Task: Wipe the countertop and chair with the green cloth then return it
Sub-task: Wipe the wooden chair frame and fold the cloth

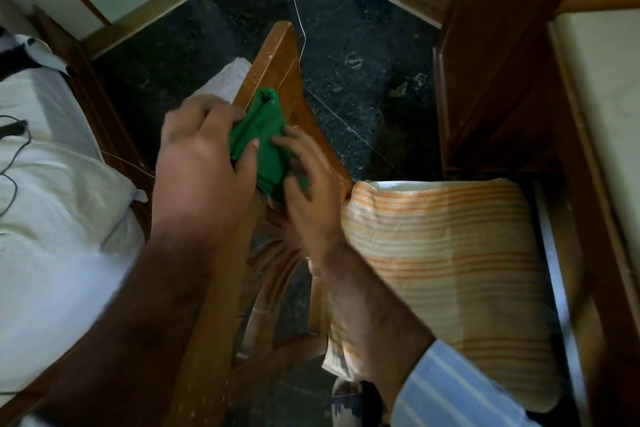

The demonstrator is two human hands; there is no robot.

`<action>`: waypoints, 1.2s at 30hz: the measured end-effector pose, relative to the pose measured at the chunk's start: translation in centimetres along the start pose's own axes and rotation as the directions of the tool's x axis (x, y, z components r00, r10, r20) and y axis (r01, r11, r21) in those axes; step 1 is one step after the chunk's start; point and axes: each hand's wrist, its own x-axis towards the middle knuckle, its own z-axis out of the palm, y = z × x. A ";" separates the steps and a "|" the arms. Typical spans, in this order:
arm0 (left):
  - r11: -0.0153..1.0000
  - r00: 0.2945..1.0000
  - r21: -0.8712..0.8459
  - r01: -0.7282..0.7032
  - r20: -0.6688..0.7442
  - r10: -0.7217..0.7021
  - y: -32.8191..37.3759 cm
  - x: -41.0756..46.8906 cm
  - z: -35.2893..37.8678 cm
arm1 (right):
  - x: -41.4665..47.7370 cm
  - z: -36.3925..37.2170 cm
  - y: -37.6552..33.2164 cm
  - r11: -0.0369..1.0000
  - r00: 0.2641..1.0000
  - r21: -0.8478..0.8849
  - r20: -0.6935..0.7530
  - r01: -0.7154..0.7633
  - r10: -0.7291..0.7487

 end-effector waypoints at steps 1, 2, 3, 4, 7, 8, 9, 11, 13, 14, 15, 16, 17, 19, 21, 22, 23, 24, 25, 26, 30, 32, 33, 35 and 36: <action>1.000 1.000 0.014 -0.001 -0.013 0.001 0.1 -0.2 -0.2 | 0.7 -0.7 0.1 0.999 0.999 0.005 -0.030 -0.035 0.035; 1.000 1.000 0.023 -0.001 -0.010 0.002 0.1 -0.4 -0.5 | 1.3 -1.6 0.1 0.996 0.996 0.024 -0.015 -0.090 0.090; 1.000 1.000 0.012 -0.013 -0.004 0.013 0.2 -0.6 -0.7 | 1.5 -2.6 0.2 0.984 0.985 0.039 0.039 -0.172 0.170; 0.999 1.000 -0.027 -0.020 0.005 0.020 0.4 -0.8 -0.9 | 1.7 -3.7 0.2 0.967 0.963 0.034 0.104 -0.253 0.248; 0.963 0.998 -0.260 -0.065 -0.009 0.065 1.4 -1.5 -1.4 | 1.6 -6.7 0.1 0.922 0.888 -0.083 0.249 -0.379 0.387; 0.947 0.997 -0.313 -0.077 -0.014 0.077 2.1 -1.8 -1.5 | 1.2 -7.8 -0.2 0.898 0.855 -0.094 0.277 -0.429 0.438; 0.928 0.998 -0.368 -0.066 -0.011 0.066 2.7 -2.2 -1.5 | 0.7 -9.0 -0.7 0.878 0.829 -0.077 0.300 -0.472 0.472; 0.858 0.998 -0.510 0.065 0.038 -0.053 3.8 -2.9 -1.2 | -0.8 -12.0 -2.5 0.845 0.798 -0.068 0.294 -0.531 0.526; 0.665 0.953 -0.684 0.301 0.190 -0.236 5.2 -3.6 -1.0 | -2.6 -15.7 -5.2 0.793 0.762 -0.037 0.253 -0.609 0.597; 0.495 0.908 -0.765 0.413 0.303 -0.289 6.0 -4.0 -0.8 | -3.8 -17.8 -6.6 0.764 0.746 0.017 0.229 -0.645 0.625; 0.319 0.859 -0.806 0.498 0.410 -0.305 7.0 -4.4 -0.5 | -5.1 -19.9 -8.2 0.736 0.737 0.091 0.194 -0.671 0.648; 0.170 0.812 -0.809 0.562 0.502 -0.297 8.1 -4.8 -0.2 | -6.5 -21.9 -9.6 0.707 0.729 0.180 0.150 -0.684 0.668; 0.047 0.766 -0.788 0.614 0.580 -0.275 9.0 -5.2 0.3 | -7.8 -23.4 -10.9 0.668 0.713 0.280 0.100 -0.689 0.694; -0.115 0.695 -0.714 0.691 0.700 -0.167 12.0 -6.0 0.9 | -10.6 -26.3 -13.9 0.598 0.681 0.484 -0.005 -0.639 0.732; -0.149 0.636 -0.631 0.761 0.771 -0.019 15.6 -6.9 1.3 | -13.5 -28.4 -16.7 0.562 0.677 0.643 -0.090 -0.521 0.731; -0.148 0.608 -0.597 0.788 0.793 0.040 17.1 -7.3 1.5 | -14.7 -29.2 -17.8 0.547 0.671 0.697 -0.127 -0.463 0.730; -0.141 0.579 -0.565 0.813 0.809 0.101 18.8 -7.6 1.5 | -16.2 -30.3 -19.1 0.557 0.666 0.723 -0.181 -0.410 0.724; -0.131 0.546 -0.530 0.838 0.823 0.159 20.5 -8.0 1.4 | -17.6 -31.5 -20.3 0.585 0.660 0.721 -0.239 -0.371 0.712; -0.112 0.507 -0.495 0.862 0.833 0.223 22.1 -8.4 1.2 | -19.2 -32.7 -21.7 0.622 0.657 0.702 -0.292 -0.346 0.695; -0.080 0.461 -0.460 0.885 0.836 0.296 23.7 -8.7 1.0 | -20.9 -34.0 -23.1 0.655 0.658 0.679 -0.332 -0.331 0.676; 0.147 0.249 -0.374 0.916 0.814 0.525 29.7 -11.3 -0.9 | -28.1 -38.5 -28.5 0.732 0.625 0.617 -0.458 -0.288 0.632; 0.220 0.190 -0.367 0.904 0.805 0.561 33.1 -13.1 -2.0 | -31.7 -40.1 -31.1 0.770 0.588 0.588 -0.540 -0.249 0.602; 0.249 0.165 -0.369 0.896 0.795 0.583 35.0 -14.3 -2.6 | -33.7 -40.8 -32.3 0.785 0.560 0.578 -0.583 -0.224 0.589; 0.297 0.135 -0.384 0.874 0.780 0.611 38.8 -17.0 -3.9 | -37.8 -42.3 -34.7 0.808 0.503 0.566 -0.656 -0.166 0.563; 0.315 0.130 -0.399 0.861 0.772 0.622 40.7 -18.5 -4.6 | -40.1 -43.0 -35.9 0.821 0.478 0.556 -0.690 -0.131 0.544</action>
